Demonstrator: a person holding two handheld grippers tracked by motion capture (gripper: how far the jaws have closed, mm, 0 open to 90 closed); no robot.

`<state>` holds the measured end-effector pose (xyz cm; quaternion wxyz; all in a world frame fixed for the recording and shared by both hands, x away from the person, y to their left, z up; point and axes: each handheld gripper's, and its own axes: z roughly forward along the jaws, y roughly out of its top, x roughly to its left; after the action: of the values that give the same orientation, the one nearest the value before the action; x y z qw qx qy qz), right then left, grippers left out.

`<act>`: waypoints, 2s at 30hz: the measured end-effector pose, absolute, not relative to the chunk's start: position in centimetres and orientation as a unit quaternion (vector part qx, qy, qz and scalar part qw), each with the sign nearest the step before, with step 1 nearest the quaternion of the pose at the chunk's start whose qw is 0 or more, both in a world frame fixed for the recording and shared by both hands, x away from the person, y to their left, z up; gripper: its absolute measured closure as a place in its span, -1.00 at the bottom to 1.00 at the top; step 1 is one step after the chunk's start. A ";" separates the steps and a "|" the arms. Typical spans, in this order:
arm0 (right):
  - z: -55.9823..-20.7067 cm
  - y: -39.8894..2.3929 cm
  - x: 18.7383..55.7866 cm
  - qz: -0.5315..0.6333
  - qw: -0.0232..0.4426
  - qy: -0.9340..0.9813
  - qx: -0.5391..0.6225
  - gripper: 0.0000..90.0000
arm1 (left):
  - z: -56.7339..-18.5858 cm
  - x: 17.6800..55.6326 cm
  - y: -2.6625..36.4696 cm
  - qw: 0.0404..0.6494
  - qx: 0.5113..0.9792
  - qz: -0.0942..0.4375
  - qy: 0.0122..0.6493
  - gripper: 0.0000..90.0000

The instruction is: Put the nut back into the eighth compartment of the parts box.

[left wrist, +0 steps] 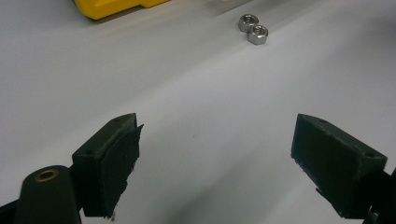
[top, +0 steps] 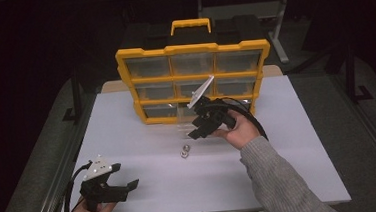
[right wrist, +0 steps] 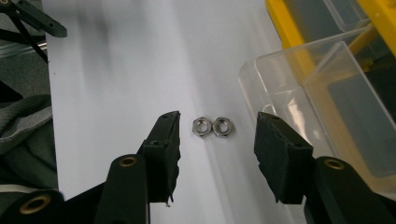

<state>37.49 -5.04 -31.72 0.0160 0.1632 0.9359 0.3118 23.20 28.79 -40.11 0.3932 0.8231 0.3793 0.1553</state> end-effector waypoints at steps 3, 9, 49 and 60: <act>-32.0 -5.0 37.2 0.315 0.012 0.935 0.165 0.09 | -40.1 23.2 28.8 0.394 0.823 0.155 0.380 -0.67; -32.8 -4.6 36.5 0.315 0.006 0.936 0.159 0.05 | -40.1 23.2 28.8 0.393 0.824 0.156 0.378 -0.67; -41.3 -1.1 36.0 0.259 -0.017 0.953 0.158 0.10 | -40.1 23.1 28.7 0.398 0.821 0.158 0.378 -0.67; -42.3 -0.8 36.4 0.247 -0.012 0.954 0.169 0.12 | -40.0 23.1 28.8 0.398 0.821 0.157 0.379 -0.67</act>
<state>36.37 -0.76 -42.33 -0.0122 0.1692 0.9540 0.2472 23.10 28.82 -40.05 0.3977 0.8206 0.3792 0.1572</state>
